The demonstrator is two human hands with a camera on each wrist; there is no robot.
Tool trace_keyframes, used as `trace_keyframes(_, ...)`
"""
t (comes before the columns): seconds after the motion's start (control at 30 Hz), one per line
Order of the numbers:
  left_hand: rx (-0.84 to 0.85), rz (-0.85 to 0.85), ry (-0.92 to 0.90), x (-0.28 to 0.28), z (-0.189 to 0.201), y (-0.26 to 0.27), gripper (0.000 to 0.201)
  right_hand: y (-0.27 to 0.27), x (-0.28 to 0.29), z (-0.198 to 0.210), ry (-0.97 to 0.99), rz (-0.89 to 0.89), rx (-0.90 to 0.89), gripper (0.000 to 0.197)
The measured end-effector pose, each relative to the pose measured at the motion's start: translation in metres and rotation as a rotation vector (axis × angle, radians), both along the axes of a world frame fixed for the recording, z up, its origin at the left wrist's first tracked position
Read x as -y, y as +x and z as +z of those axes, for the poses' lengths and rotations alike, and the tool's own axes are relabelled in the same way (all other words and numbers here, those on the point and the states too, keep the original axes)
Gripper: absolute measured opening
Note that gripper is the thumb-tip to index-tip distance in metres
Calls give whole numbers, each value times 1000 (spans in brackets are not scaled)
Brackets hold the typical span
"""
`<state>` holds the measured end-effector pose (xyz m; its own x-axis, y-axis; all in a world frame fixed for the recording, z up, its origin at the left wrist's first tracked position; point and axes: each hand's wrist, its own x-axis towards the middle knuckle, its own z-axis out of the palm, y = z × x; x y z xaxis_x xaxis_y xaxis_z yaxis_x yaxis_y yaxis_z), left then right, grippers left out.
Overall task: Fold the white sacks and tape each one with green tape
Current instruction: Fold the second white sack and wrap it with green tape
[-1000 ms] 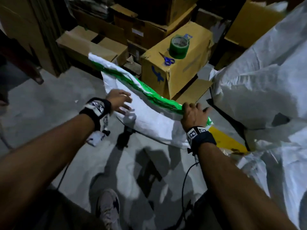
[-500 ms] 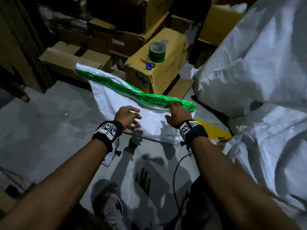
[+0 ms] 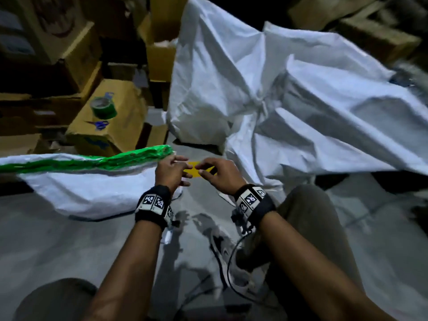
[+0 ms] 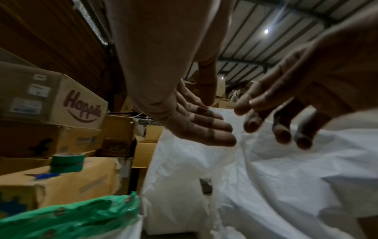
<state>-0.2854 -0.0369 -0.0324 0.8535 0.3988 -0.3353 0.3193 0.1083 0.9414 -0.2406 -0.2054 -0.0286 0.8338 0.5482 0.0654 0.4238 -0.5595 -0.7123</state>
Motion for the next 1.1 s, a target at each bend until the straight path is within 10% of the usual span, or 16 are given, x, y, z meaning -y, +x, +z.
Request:
trace_keyframes(0.37,17,-229,88,148,13,39,19,12,177,18,165,-398,-82,12)
trace_keyframes(0.57,164,-521,771,212,57,112,18,50,279,50,91,-654,245,25)
trace_keyframes(0.77,341,-636,1337,305,100,190,64,95,333,74,172,-850,176,32)
trace_keyframes(0.9,269,-775,1558,320,104,235,87,114,366,70,419,-1101,13,42)
trace_keyframes(1.1,627,-566,1554,287,100,237,14,106,408,40,1296,-1426,-533,115)
